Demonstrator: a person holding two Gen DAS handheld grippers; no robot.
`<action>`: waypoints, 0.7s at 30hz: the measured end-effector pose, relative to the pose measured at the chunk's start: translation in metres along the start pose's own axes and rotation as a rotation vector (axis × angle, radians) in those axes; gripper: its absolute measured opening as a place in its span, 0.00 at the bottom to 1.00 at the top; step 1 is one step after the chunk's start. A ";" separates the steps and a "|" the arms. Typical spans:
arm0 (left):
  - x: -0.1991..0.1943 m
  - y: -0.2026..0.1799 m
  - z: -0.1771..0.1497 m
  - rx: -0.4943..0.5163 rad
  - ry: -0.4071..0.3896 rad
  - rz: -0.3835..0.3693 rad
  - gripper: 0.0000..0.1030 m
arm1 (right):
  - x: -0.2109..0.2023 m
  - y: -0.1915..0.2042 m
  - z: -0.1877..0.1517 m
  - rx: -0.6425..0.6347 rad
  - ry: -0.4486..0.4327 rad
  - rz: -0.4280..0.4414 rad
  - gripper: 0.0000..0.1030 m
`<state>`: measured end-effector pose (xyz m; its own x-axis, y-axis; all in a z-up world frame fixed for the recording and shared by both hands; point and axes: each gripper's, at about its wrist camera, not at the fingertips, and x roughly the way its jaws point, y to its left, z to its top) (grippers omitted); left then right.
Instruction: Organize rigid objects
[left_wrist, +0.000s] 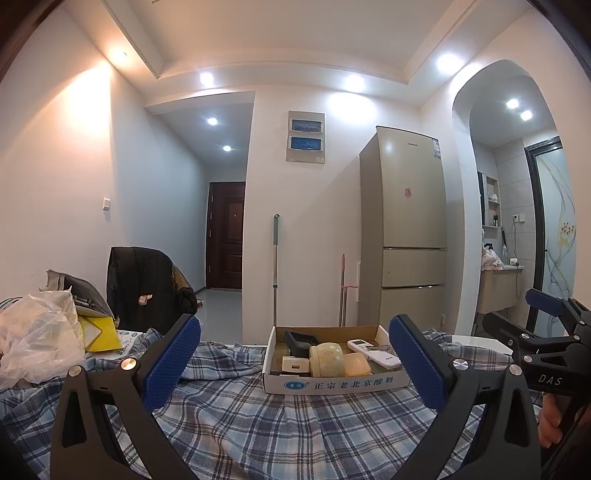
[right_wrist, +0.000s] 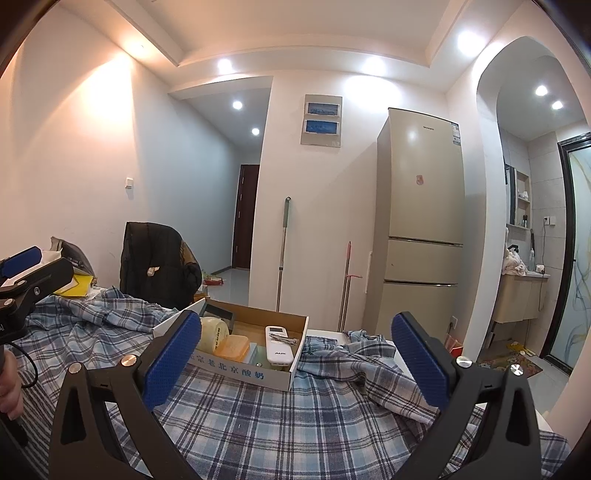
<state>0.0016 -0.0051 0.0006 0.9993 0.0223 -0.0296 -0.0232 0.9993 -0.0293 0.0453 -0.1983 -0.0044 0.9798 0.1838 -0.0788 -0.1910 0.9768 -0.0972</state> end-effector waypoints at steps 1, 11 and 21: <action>0.000 0.000 0.000 0.000 0.001 0.000 1.00 | 0.000 0.000 0.000 -0.001 -0.002 0.000 1.00; 0.001 0.000 0.000 0.001 0.002 0.000 1.00 | -0.001 0.001 0.000 -0.009 -0.005 0.002 1.00; 0.000 0.000 0.000 0.000 0.002 0.000 1.00 | -0.001 0.001 0.000 -0.009 -0.005 0.001 1.00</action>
<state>0.0019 -0.0052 0.0009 0.9993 0.0225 -0.0313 -0.0234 0.9993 -0.0290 0.0444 -0.1973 -0.0042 0.9799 0.1853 -0.0744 -0.1926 0.9755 -0.1063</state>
